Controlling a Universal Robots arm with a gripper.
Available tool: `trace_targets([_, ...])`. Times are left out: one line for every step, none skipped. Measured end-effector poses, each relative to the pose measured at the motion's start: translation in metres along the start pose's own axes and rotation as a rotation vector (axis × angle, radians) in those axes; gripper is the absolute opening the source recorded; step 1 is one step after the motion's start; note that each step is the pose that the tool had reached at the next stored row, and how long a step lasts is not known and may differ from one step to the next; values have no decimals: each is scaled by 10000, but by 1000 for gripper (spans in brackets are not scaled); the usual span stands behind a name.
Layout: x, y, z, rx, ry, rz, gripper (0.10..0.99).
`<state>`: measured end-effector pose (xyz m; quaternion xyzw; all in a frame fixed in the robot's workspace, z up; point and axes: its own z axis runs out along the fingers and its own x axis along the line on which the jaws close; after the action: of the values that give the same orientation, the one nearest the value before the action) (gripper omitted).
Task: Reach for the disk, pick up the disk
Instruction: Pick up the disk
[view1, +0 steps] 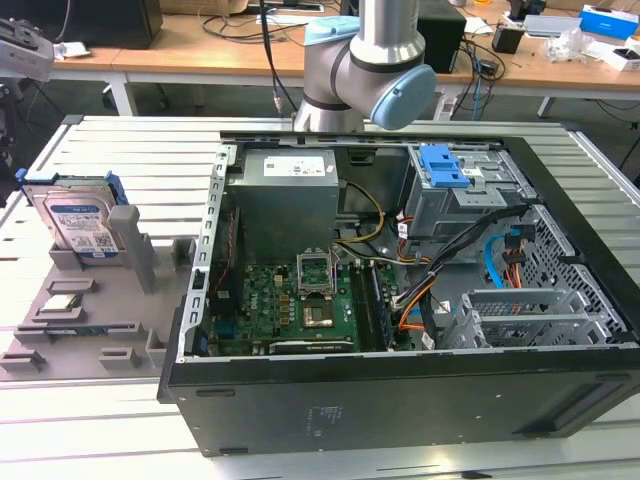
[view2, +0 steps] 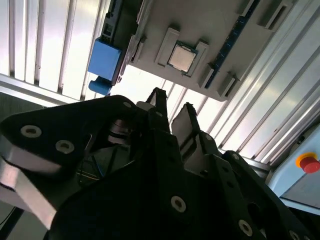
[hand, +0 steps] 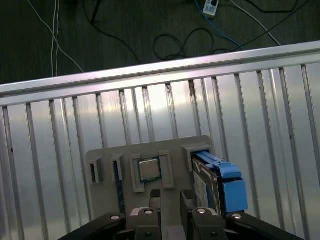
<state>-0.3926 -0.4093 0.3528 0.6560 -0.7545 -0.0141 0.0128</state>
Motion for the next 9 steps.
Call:
trace_targets([0,0,0,0,0,-1,357])
trace_targets([0,0,0,-1,1,-2,416])
trace_targets([0,0,0,0,1,-4,482])
trace_targets([-1,0,1,1,0,-6,482])
trace_targets([-8,1,1,1,-1,-6,482])
trace_targets([-20,2,0,0,0,-5,482])
trace_targets([-52,4,-1,-1,1,-5,482])
trace_targets([-84,5,0,-1,1,-5,482])
trace_targets([-115,6,0,0,0,-5,482])
